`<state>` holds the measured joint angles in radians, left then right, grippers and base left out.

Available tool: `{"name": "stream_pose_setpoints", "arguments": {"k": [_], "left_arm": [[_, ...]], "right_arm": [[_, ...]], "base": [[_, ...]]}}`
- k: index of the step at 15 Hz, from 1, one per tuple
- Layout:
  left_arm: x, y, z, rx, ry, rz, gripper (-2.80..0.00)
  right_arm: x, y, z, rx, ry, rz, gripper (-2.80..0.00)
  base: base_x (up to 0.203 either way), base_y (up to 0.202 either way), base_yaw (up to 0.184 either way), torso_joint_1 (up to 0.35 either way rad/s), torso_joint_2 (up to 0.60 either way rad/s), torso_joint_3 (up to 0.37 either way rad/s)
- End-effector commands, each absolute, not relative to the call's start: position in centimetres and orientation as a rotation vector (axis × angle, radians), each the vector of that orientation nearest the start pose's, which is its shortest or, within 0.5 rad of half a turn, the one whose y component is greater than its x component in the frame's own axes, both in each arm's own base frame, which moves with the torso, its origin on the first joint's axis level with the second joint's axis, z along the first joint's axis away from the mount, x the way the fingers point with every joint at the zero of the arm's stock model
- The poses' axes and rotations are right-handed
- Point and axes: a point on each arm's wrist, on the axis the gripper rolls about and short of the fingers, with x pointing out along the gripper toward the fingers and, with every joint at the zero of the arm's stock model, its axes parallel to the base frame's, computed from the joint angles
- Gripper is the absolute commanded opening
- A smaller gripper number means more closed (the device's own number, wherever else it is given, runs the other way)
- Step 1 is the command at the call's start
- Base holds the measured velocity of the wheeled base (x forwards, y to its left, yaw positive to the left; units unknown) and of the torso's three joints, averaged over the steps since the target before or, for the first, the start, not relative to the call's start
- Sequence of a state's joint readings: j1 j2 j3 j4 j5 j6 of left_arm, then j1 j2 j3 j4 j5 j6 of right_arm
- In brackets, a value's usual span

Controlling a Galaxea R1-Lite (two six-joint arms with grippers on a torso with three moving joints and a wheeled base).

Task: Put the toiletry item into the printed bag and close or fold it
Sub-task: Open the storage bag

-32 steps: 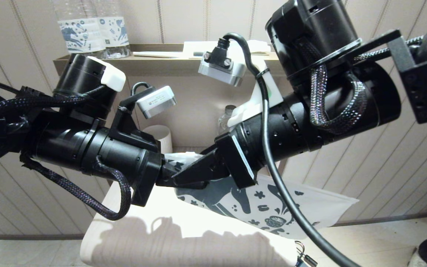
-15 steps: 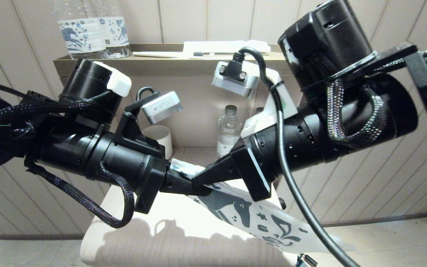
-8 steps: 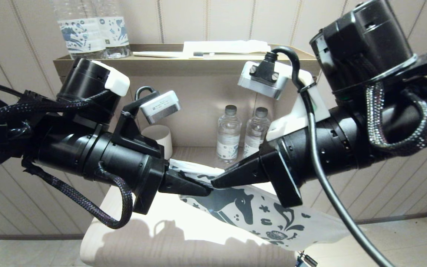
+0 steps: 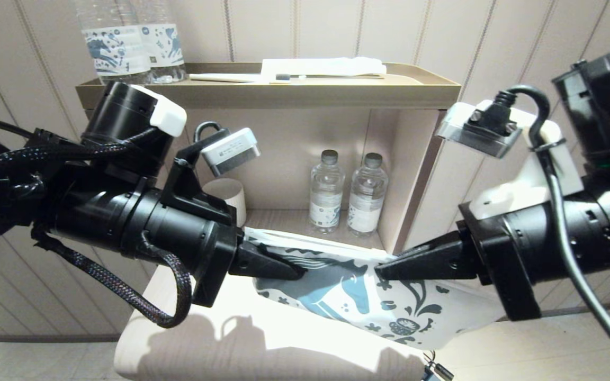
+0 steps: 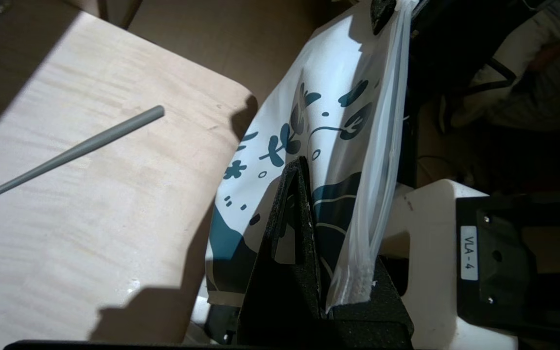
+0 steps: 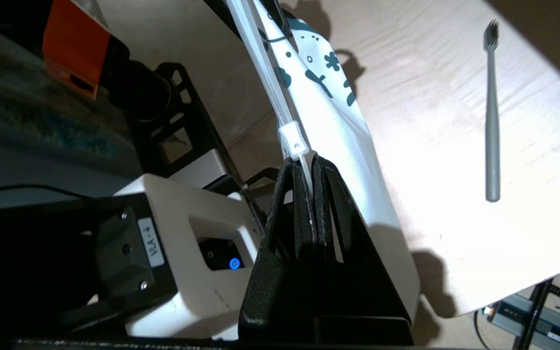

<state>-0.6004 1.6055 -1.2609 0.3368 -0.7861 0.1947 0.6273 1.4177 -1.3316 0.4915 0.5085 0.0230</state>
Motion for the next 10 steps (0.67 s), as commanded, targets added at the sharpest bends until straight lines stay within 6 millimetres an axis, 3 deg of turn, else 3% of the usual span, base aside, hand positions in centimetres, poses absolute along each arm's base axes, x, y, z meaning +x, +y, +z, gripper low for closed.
{"name": "stream_pose_setpoints", "arguments": {"k": [1,4,10], "left_arm": [[21.9,-16.8,25.0,0.086,0.607,-1.396,-2.8],[21.9,-16.9,25.1,0.088,0.601,-1.397,-2.8],[21.9,-16.9,24.9,0.086,0.612,-1.396,-2.8]], "right_arm": [[15.8,11.6,30.1,0.002,0.6,1.059,-2.8],[14.9,10.0,30.0,0.019,0.551,1.036,-2.8],[14.5,9.8,29.6,0.017,0.556,1.04,-2.8]], "base": [[0.0,0.0,0.0,0.0,0.0,0.0],[0.0,0.0,0.0,0.0,0.0,0.0],[0.0,0.0,0.0,0.0,0.0,0.0]]}}
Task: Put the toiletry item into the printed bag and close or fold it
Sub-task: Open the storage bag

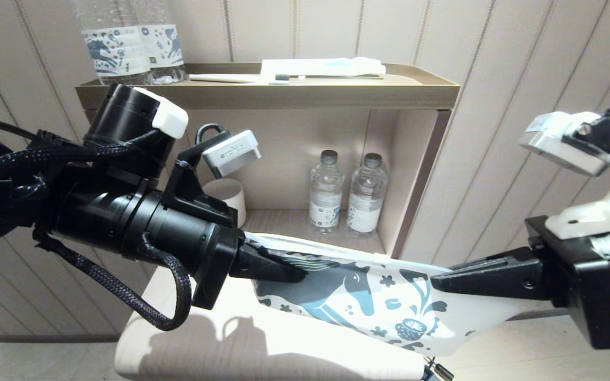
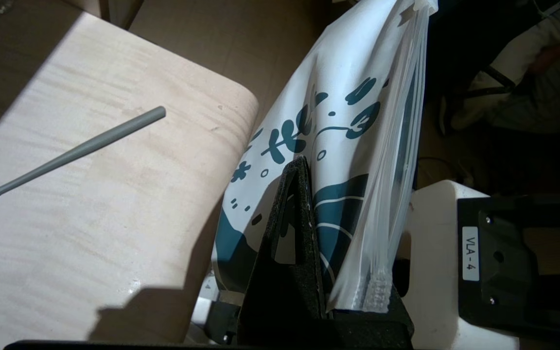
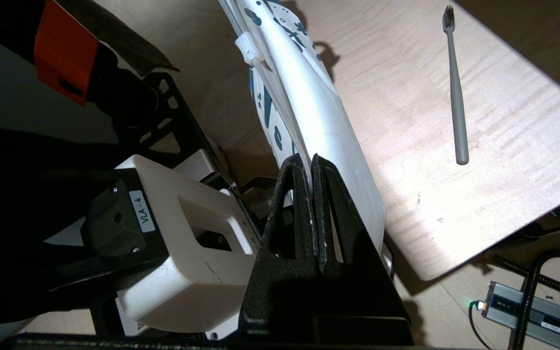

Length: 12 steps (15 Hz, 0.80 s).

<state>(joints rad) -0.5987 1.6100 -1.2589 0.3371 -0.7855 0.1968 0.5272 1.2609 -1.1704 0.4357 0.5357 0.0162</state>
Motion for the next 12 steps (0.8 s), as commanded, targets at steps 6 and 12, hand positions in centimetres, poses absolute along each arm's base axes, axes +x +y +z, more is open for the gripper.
{"name": "stream_pose_setpoints", "arguments": {"k": [6,12], "left_arm": [[22.0,-17.0,24.7,0.086,0.617,-1.397,-2.8],[22.1,-17.1,24.6,0.089,0.619,-1.4,-2.8]], "right_arm": [[15.6,10.6,29.6,0.023,0.538,1.068,0.0],[16.3,11.3,28.9,0.023,0.575,1.095,0.0]], "base": [[0.0,0.0,0.0,0.0,0.0,0.0],[0.0,0.0,0.0,0.0,0.0,0.0]]}}
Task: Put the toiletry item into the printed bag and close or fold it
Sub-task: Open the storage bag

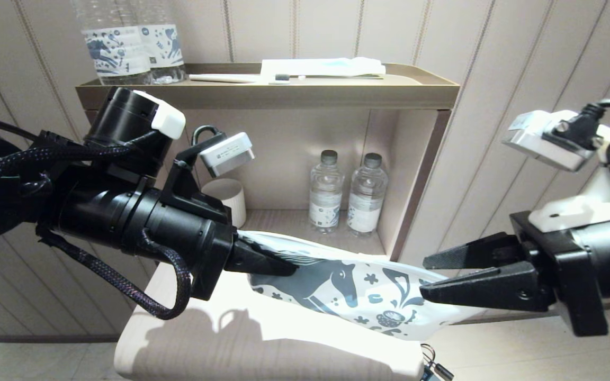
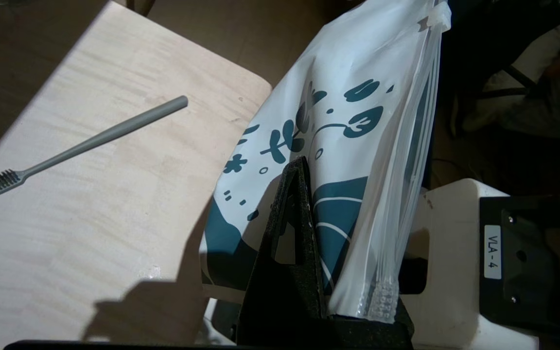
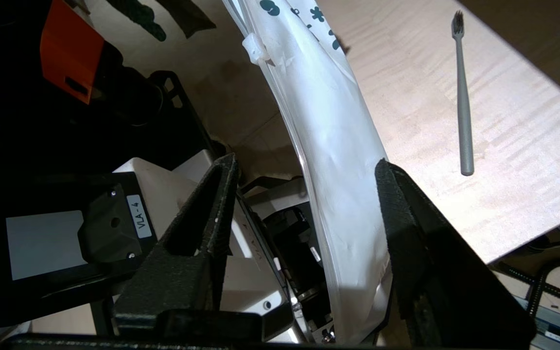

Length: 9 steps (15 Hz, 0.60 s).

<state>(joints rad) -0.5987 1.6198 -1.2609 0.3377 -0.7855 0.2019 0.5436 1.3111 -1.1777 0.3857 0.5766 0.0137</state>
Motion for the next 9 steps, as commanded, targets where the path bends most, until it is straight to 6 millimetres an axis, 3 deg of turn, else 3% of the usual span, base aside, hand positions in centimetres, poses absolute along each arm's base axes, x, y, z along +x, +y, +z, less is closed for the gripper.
{"name": "stream_pose_setpoints", "arguments": {"k": [1,9], "left_arm": [[22.1,-17.1,24.6,0.089,0.619,-1.4,-2.8],[22.4,-17.2,24.2,0.087,0.635,-1.399,-2.8]], "right_arm": [[16.5,11.5,28.9,0.026,0.575,1.105,0.0],[18.7,14.4,28.9,0.024,0.549,1.173,0.0]], "base": [[0.0,0.0,0.0,0.0,0.0,0.0],[0.0,0.0,0.0,0.0,0.0,0.0]]}}
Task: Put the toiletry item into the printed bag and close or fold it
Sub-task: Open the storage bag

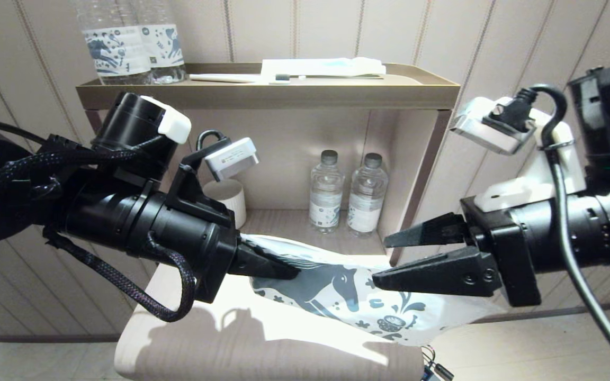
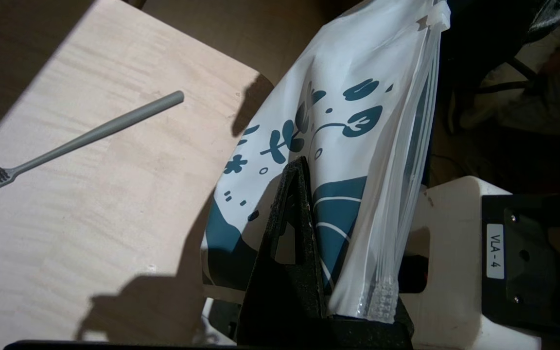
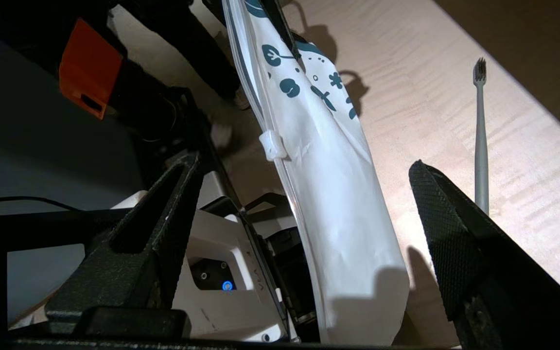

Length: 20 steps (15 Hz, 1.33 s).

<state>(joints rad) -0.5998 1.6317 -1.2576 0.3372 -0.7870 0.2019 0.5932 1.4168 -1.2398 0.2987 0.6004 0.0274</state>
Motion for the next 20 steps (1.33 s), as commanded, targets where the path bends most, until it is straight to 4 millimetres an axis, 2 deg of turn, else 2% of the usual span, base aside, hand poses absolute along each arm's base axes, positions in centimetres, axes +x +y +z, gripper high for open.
{"name": "stream_pose_setpoints", "arguments": {"k": [1,4,7,9,12,14,16,20], "left_arm": [[22.4,-17.3,24.1,0.087,0.637,-1.398,-2.8],[22.7,-17.4,24.1,0.081,0.653,-1.399,-2.8],[22.6,-17.4,25.3,0.068,0.725,-1.389,-2.8],[22.8,-17.5,25.9,0.064,0.783,-1.38,-2.8],[22.9,-17.6,25.5,0.068,0.816,-1.377,-2.8],[23.1,-17.7,25.2,0.067,0.825,-1.377,-2.8],[23.2,-17.8,25.1,0.068,0.827,-1.379,-2.8],[23.4,-17.9,24.6,0.082,0.826,-1.386,-2.8]], "right_arm": [[18.8,14.7,28.8,0.019,0.554,1.178,0.0],[19.1,15.1,29.0,-0.004,0.52,1.135,0.0],[19.0,16.3,28.7,-0.063,0.457,1.034,0.0],[18.9,16.4,28.7,-0.107,0.432,1.046,0.0],[18.9,16.4,28.8,-0.141,0.406,1.055,0.0],[18.7,16.3,29.2,-0.148,0.39,1.073,0.0],[18.6,16.8,29.0,-0.124,0.411,1.187,0.0],[19.6,15.4,29.5,-0.053,0.491,1.298,0.0]], "base": [[0.0,0.0,0.0,0.0,0.0,0.0],[0.0,0.0,0.0,0.0,0.0,0.0],[0.0,0.0,0.0,0.0,0.0,0.0],[0.0,0.0,0.0,0.0,0.0,0.0],[0.0,0.0,0.0,0.0,0.0,0.0],[0.0,0.0,0.0,0.0,0.0,0.0],[0.0,0.0,0.0,0.0,0.0,0.0],[0.0,0.0,0.0,0.0,0.0,0.0]]}}
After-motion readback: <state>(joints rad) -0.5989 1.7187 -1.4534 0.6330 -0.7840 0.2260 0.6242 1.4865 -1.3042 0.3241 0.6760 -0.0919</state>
